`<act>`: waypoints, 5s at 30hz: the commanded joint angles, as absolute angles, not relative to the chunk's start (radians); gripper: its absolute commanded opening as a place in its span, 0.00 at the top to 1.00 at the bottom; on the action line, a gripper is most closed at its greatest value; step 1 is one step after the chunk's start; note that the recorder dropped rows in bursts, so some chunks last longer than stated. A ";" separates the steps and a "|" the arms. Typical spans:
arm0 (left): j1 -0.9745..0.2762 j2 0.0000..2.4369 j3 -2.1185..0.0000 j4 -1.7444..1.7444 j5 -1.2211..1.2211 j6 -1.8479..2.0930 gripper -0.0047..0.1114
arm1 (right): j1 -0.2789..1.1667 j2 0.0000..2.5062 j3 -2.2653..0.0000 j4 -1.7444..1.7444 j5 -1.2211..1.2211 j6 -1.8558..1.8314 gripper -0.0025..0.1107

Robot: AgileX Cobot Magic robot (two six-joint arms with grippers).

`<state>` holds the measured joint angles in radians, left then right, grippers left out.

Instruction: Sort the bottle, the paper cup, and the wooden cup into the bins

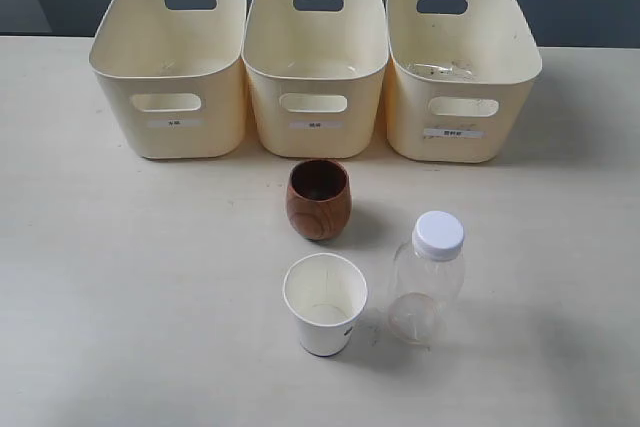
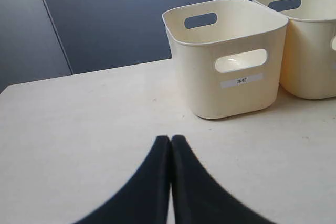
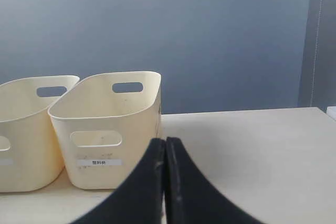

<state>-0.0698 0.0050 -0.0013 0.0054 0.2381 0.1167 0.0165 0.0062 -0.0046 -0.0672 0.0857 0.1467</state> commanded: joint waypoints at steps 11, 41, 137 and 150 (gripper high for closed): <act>-0.073 0.000 0.000 0.006 0.240 0.115 0.96 | 0.011 0.000 0.000 -0.069 0.080 0.142 0.98; -0.073 0.000 0.000 0.006 0.240 0.115 0.96 | 0.011 0.000 0.000 0.127 -0.100 0.221 0.98; -0.073 0.000 0.000 0.006 0.240 0.115 0.96 | 0.340 0.873 -0.745 0.588 0.611 -0.698 0.47; -0.073 0.000 0.000 0.006 0.240 0.115 0.96 | 0.340 1.122 -0.745 0.740 0.693 -0.770 0.34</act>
